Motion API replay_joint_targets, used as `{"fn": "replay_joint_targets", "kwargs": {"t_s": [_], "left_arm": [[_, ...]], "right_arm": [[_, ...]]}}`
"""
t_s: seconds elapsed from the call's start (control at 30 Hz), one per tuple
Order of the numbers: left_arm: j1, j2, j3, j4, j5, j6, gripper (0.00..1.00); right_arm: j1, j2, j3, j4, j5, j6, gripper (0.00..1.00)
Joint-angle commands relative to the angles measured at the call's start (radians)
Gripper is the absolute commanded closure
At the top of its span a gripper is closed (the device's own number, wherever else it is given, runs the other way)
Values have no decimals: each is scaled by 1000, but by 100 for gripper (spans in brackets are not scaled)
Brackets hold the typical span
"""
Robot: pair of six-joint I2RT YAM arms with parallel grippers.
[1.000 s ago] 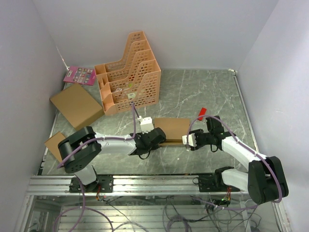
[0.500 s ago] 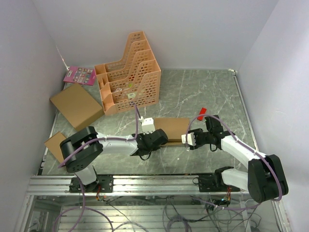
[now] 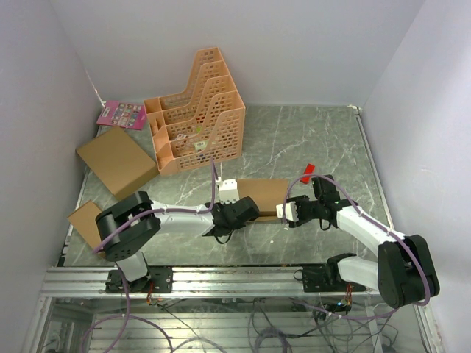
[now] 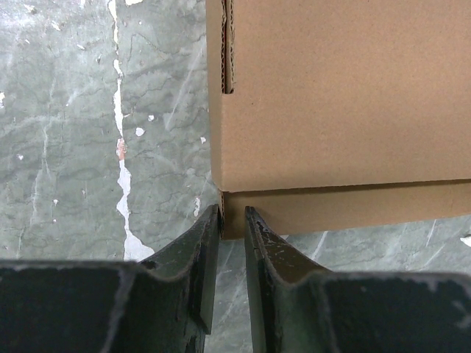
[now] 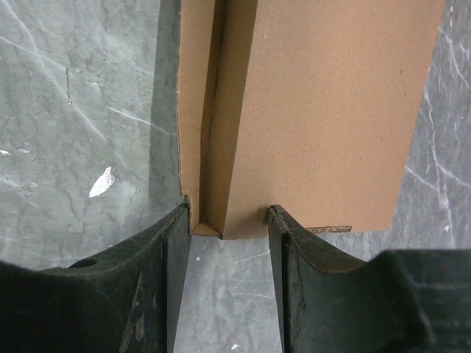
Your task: Fold the paper box
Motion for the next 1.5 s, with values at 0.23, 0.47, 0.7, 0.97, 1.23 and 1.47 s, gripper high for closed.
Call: {"fn": "replay_joint_targets", "kwargs": {"t_s": [0.23, 0.47, 0.7, 0.97, 1.23, 1.47], "left_arm": [[-10, 25, 26, -67, -23, 28, 71], [-10, 29, 28, -68, -15, 36, 71], [-9, 20, 30, -79, -16, 42, 71], [-7, 17, 56, -91, 0, 69, 70], [4, 1, 61, -113, 3, 76, 70], [5, -24, 79, -148, -2, 87, 64]], "right_arm": [[11, 31, -12, -60, 28, 33, 56], [11, 29, -12, -59, 29, 33, 56], [11, 28, -13, -60, 30, 33, 56], [12, 28, -13, -62, 28, 31, 56], [12, 26, -13, -64, 28, 30, 56], [11, 26, -12, -66, 27, 30, 56]]}}
